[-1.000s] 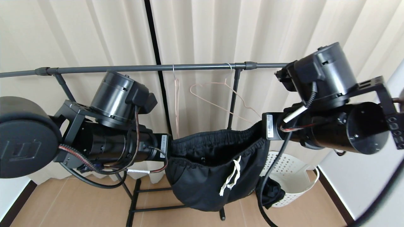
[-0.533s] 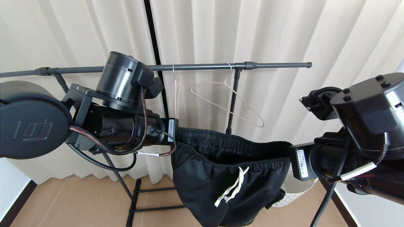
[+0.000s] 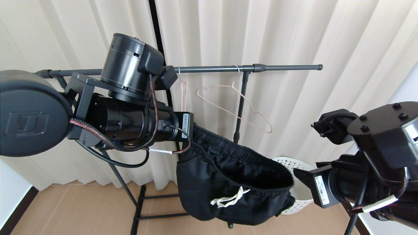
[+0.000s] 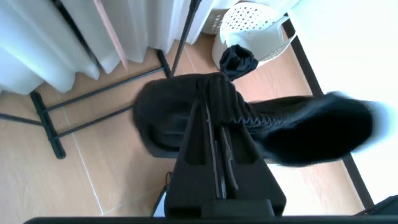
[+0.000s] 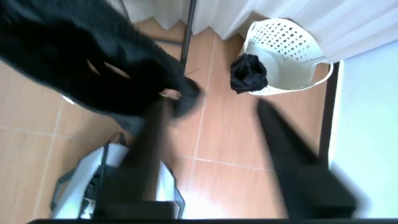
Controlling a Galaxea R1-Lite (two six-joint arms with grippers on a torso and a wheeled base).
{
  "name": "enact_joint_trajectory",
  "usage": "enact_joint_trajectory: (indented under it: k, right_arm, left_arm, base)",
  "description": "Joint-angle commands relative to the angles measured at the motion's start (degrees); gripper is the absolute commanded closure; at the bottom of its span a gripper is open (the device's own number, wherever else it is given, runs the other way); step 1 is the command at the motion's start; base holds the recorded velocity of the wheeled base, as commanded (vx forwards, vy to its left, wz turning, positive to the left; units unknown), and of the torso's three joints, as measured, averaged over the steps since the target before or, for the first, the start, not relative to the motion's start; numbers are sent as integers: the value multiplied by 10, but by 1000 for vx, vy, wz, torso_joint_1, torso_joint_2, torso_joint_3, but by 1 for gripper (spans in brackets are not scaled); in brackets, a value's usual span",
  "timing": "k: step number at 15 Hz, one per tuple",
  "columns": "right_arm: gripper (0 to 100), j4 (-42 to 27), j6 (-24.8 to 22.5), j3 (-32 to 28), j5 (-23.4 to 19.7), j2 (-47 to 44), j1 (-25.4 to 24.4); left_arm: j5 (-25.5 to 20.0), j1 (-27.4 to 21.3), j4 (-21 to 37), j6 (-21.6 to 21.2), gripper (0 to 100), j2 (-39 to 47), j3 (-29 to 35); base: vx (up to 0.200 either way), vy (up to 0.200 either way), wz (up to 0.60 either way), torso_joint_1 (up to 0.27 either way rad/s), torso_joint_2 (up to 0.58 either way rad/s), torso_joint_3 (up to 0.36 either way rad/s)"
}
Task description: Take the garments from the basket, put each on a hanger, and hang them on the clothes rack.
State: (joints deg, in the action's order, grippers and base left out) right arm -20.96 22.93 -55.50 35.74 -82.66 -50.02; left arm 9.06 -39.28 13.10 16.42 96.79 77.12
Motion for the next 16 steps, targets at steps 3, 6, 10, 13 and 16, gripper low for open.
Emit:
enact_joint_trajectory:
  k: [3, 6, 10, 13, 16]
  right_arm:
    - [0, 23, -73, 67, -60, 22, 0]
    - [0, 221, -180, 145, -240, 30, 4]
    - [0, 411, -195, 154, -324, -56, 5]
    - [0, 519, -195, 160, -328, -138, 14]
    - [0, 537, -194, 162, -326, -171, 27]
  left_arm:
    - [10, -5, 0, 0, 100, 23, 49]
    - [11, -10, 3, -5, 100, 21, 52]
    - [12, -14, 3, -6, 100, 9, 31]
    - [11, -25, 1, -20, 100, 12, 33]
    - [11, -36, 0, -22, 100, 13, 35]
  base:
    - [0, 0, 0, 0, 0, 0]
    - [0, 0, 0, 0, 0, 0]
    - [0, 0, 0, 0, 0, 0]
    - [0, 0, 0, 0, 0, 0]
    - [0, 0, 0, 0, 0, 0]
